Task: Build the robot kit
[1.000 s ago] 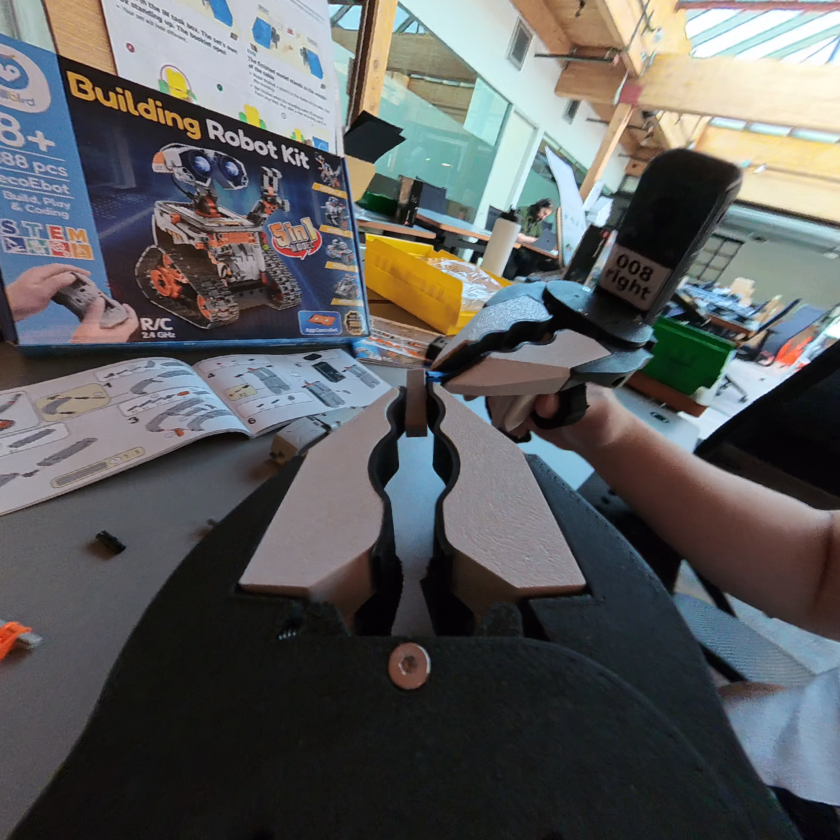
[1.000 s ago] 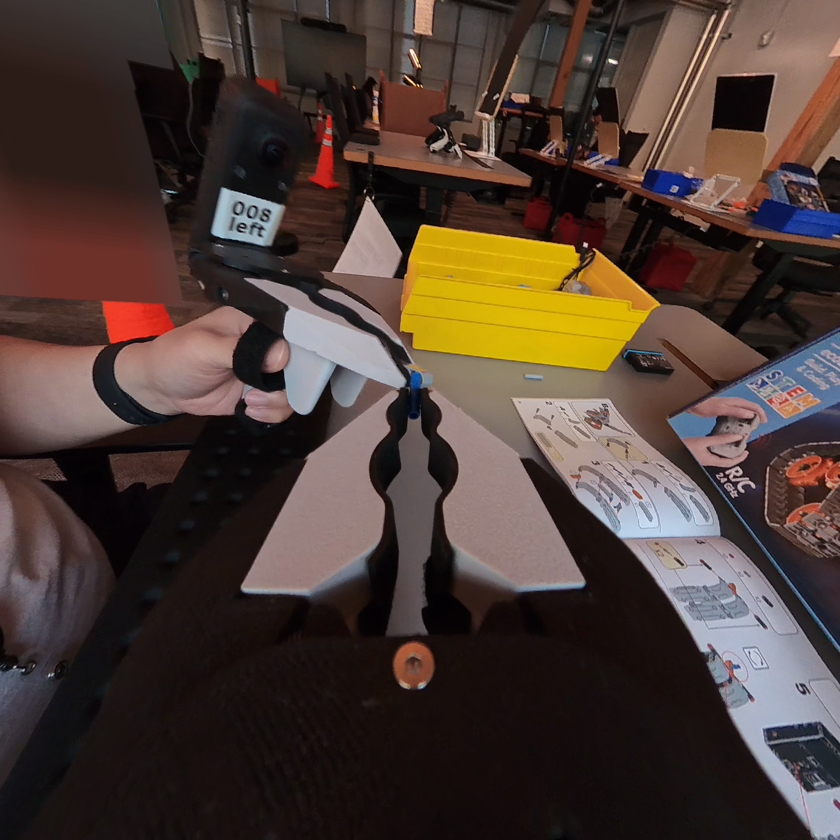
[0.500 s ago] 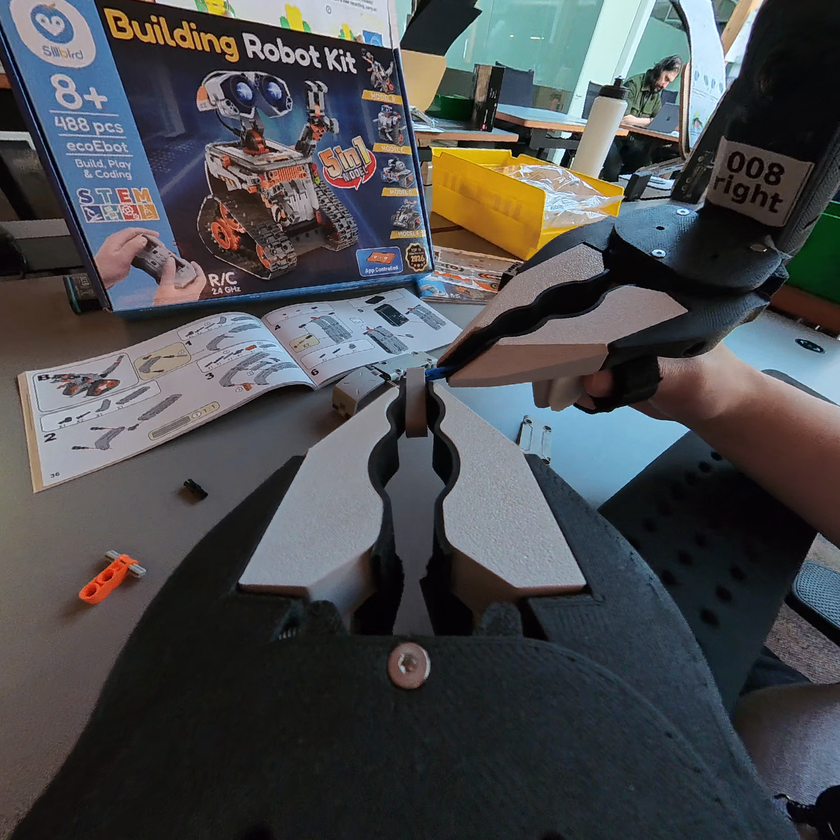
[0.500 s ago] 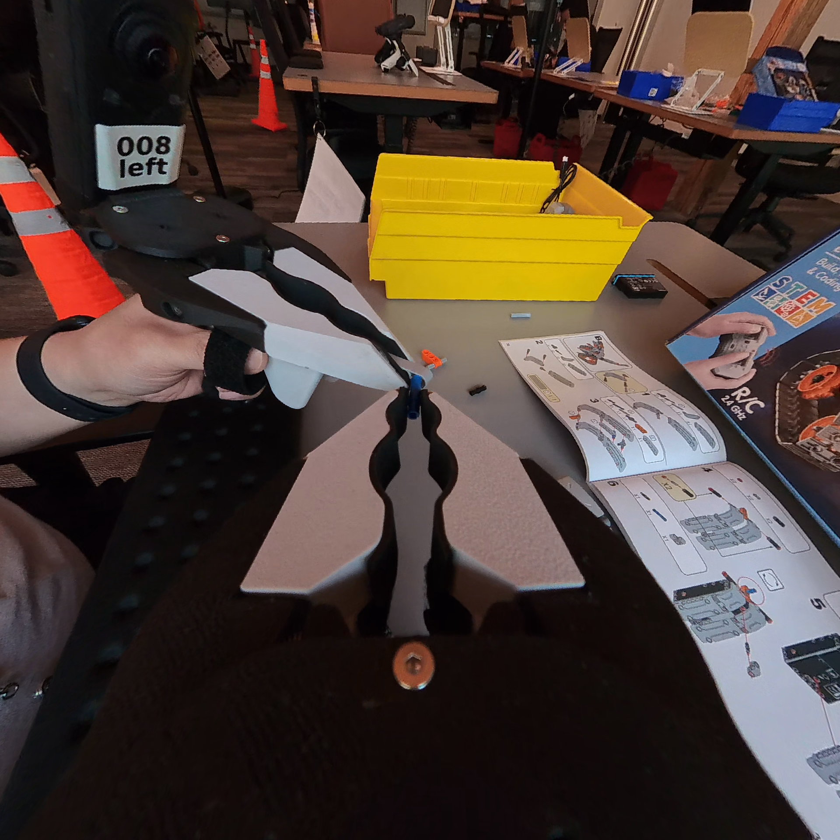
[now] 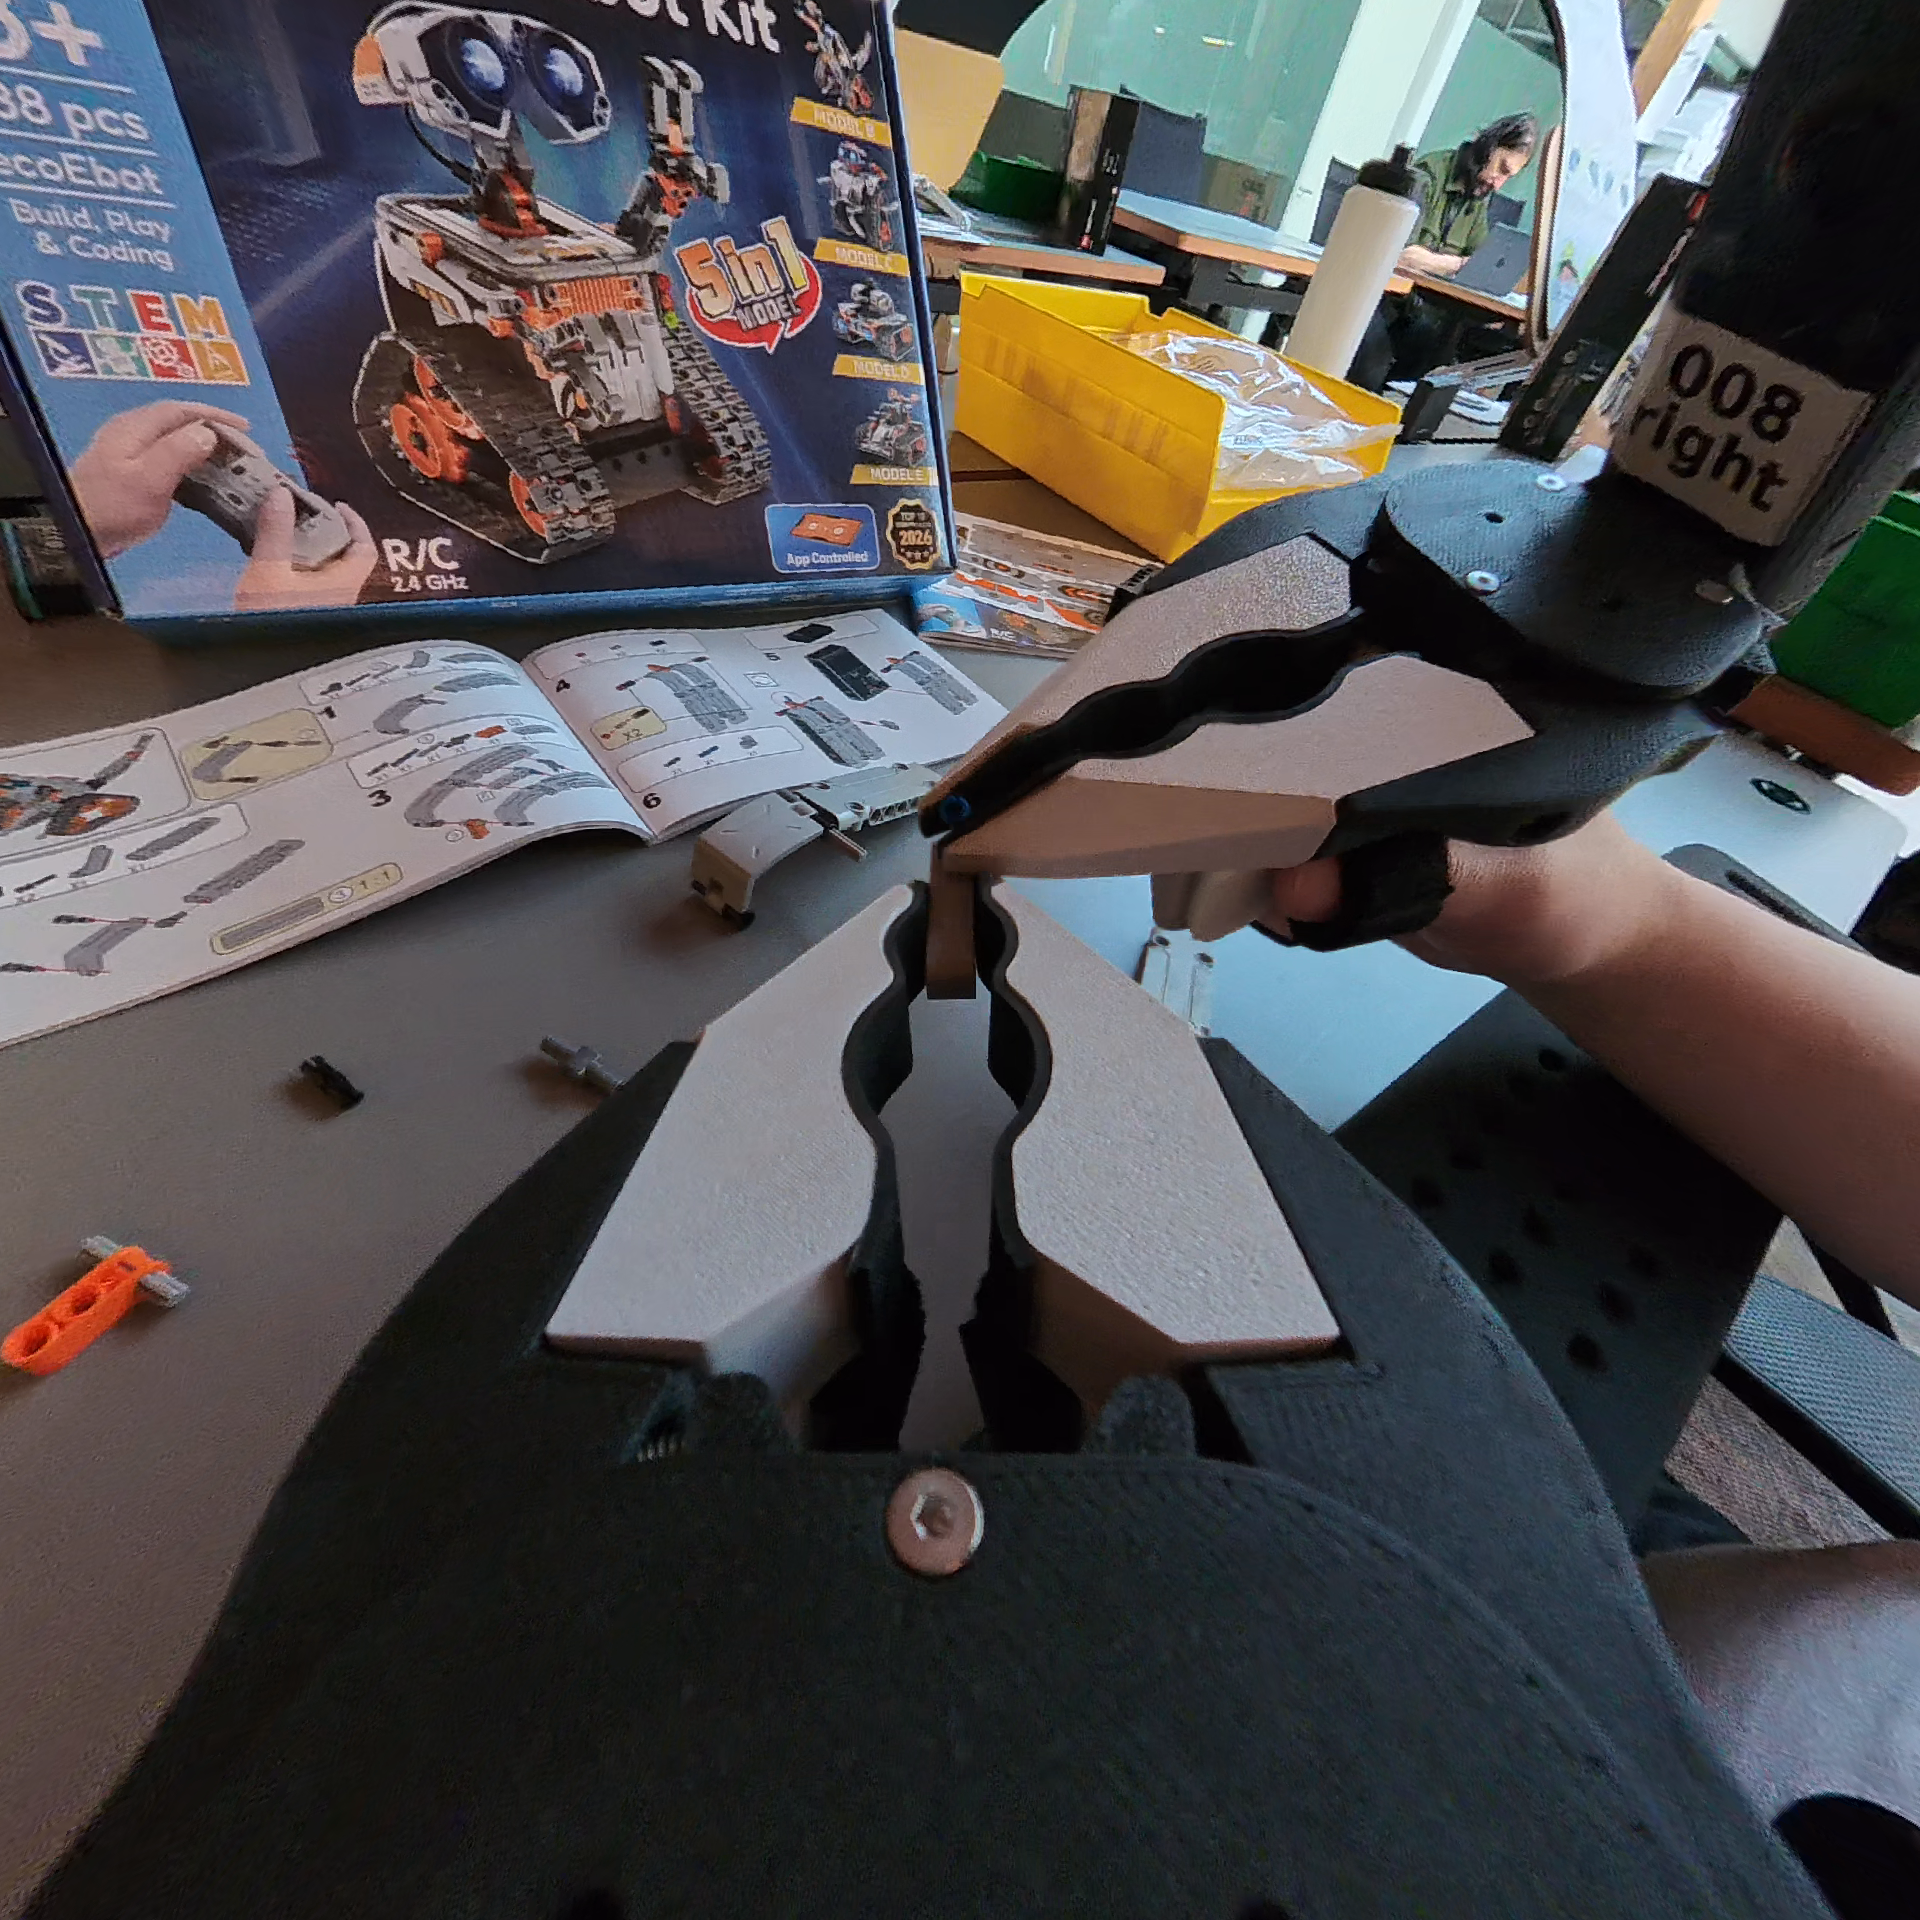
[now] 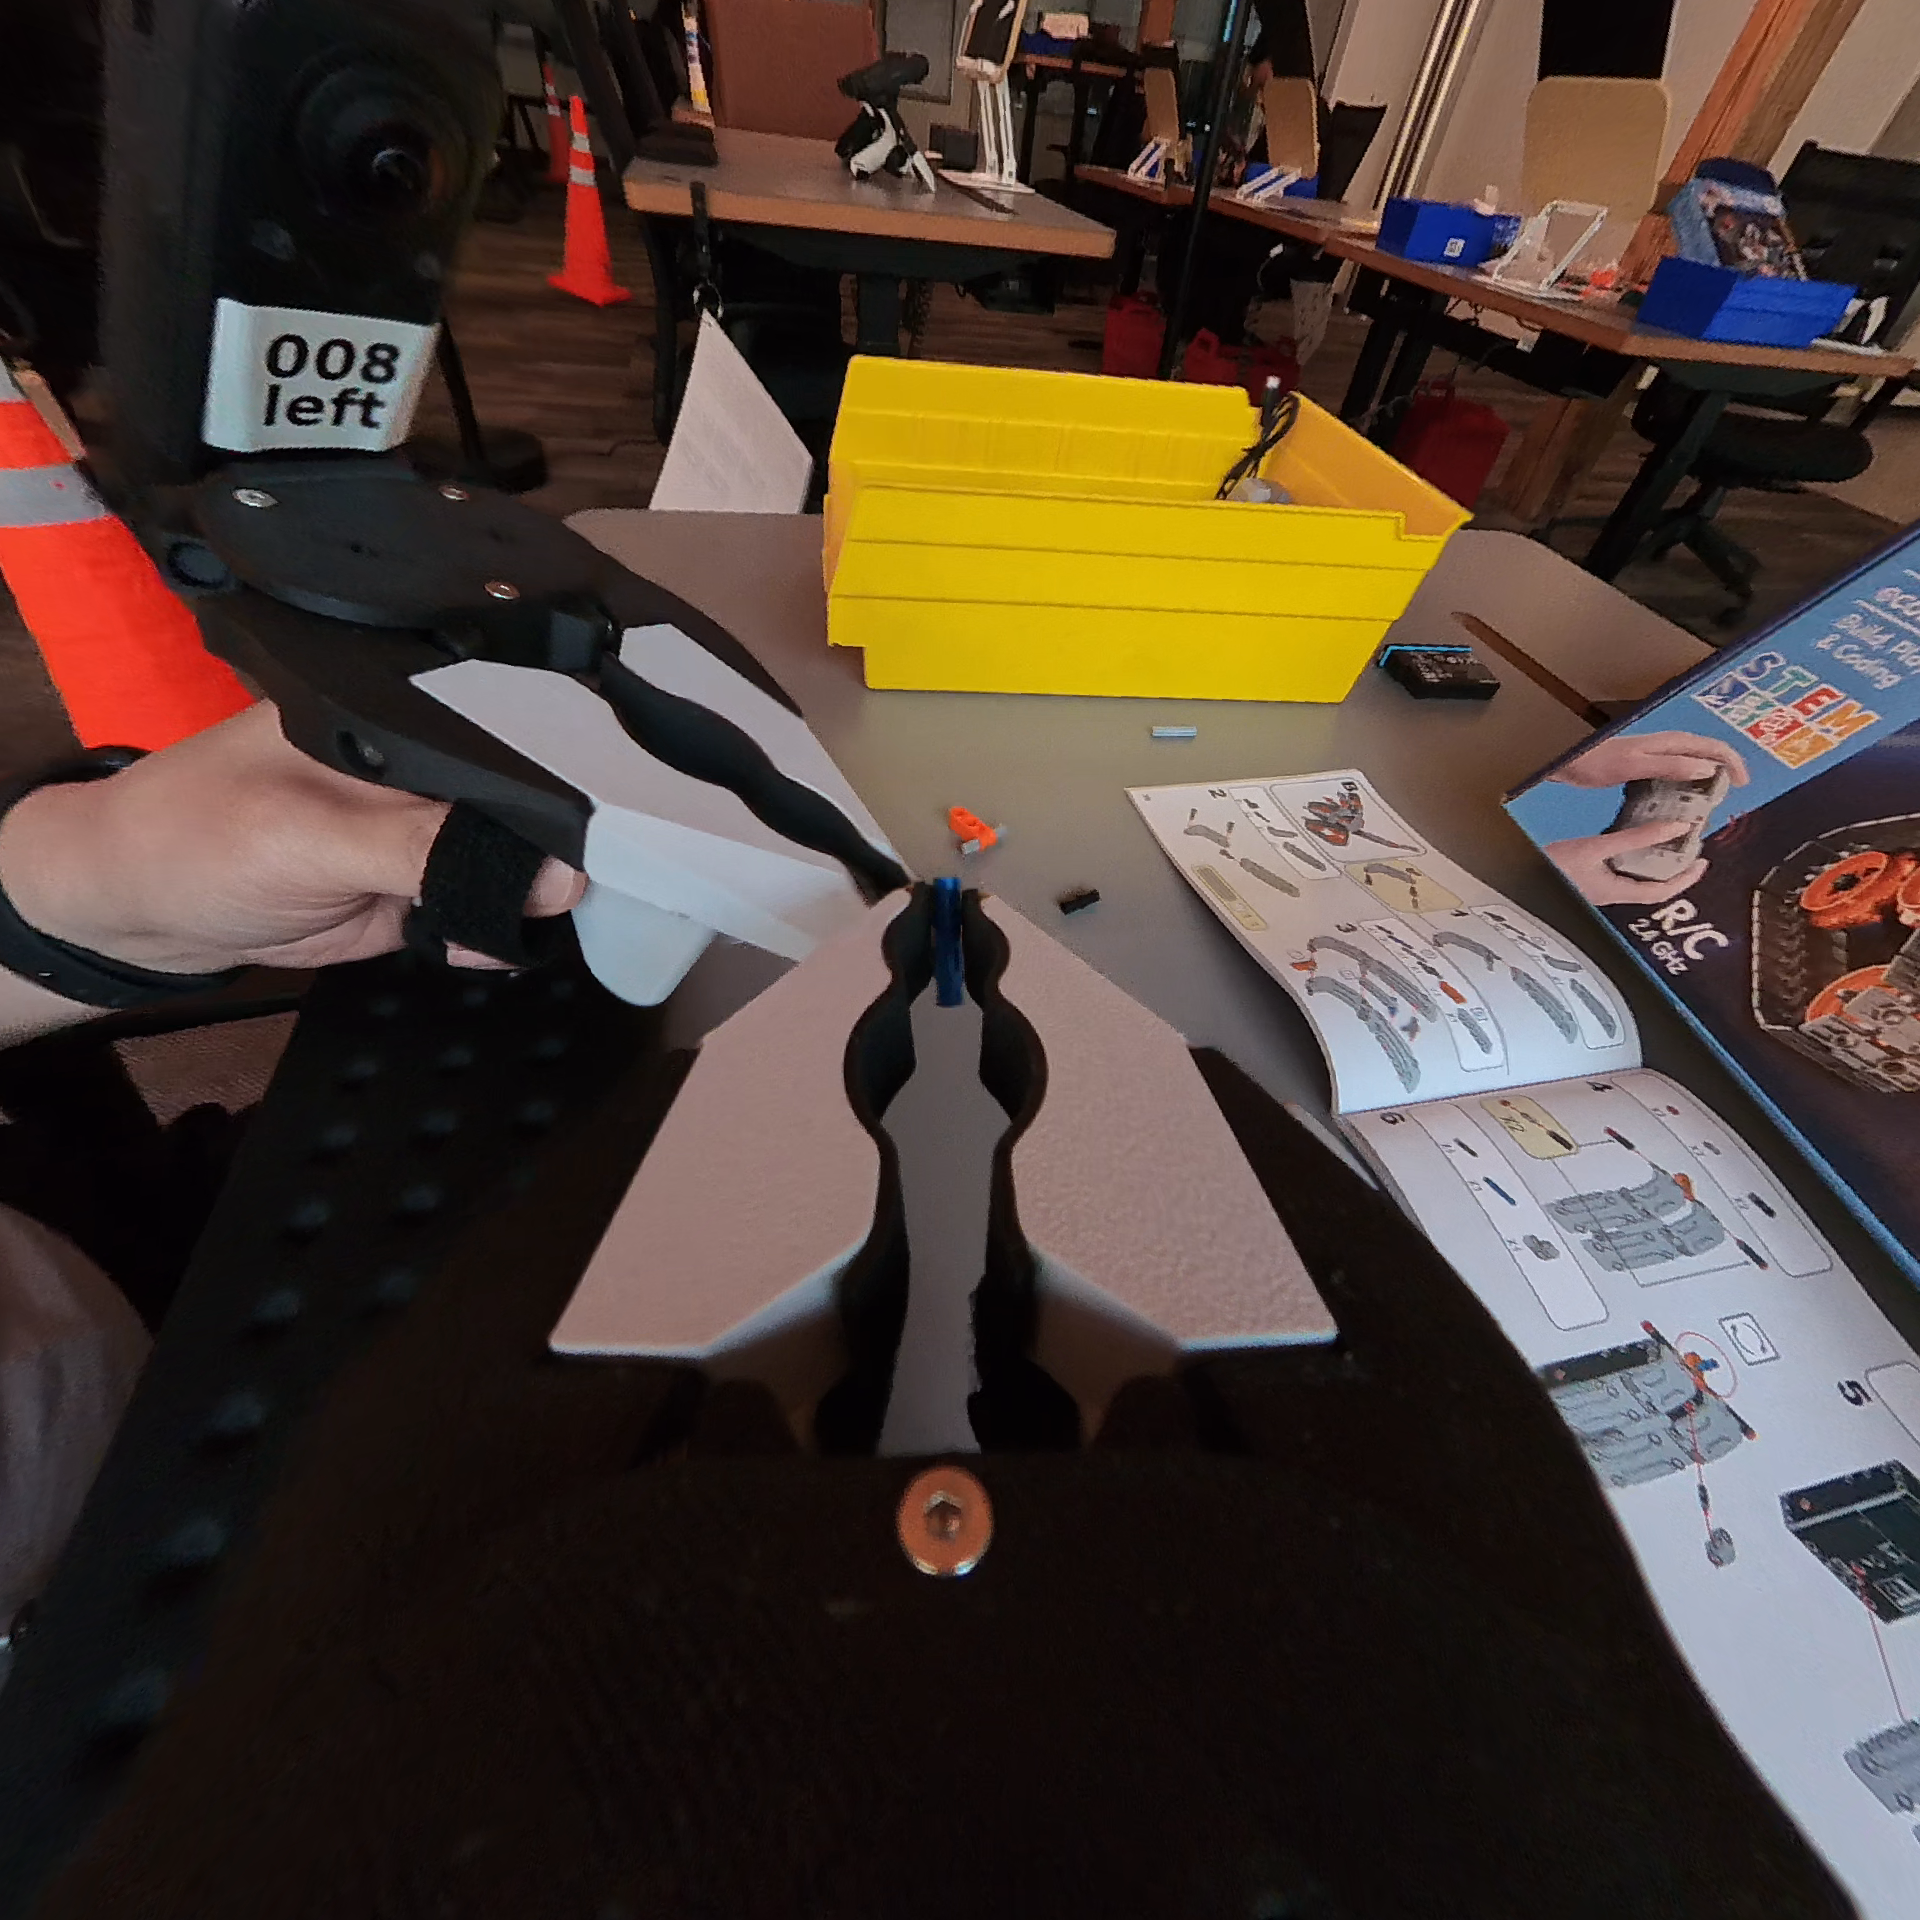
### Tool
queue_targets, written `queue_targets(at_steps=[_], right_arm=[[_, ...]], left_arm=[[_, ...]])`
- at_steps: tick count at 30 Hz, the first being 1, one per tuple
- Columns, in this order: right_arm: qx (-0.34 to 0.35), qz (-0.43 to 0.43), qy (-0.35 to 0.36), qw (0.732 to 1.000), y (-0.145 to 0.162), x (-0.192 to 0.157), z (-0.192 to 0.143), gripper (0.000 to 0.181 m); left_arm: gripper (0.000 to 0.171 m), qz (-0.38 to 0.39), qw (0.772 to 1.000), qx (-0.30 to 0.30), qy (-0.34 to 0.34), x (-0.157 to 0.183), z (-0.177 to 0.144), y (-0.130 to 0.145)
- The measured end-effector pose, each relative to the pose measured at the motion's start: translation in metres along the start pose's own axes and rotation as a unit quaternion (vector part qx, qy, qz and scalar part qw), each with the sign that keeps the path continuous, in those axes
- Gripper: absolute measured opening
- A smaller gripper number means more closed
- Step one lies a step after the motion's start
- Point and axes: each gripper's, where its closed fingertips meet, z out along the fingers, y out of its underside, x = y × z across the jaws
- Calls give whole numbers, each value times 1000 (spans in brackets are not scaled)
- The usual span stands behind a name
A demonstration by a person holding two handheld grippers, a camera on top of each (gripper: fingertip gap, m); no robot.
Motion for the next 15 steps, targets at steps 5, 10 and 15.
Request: queue_targets(at_steps=[5,10,15], right_arm=[[2,11,-6,1000,-1,0,-4,3],[35,111,-55,992,-7,-1,-4,4],[99,294,-141,940,-17,-4,-7,3]], left_arm=[[6,-13,1000,9,-4,-3,1,-1],[6,-20,1000,0,8,-1,1,2],[6,-26,999,-4,35,16,4,3]])
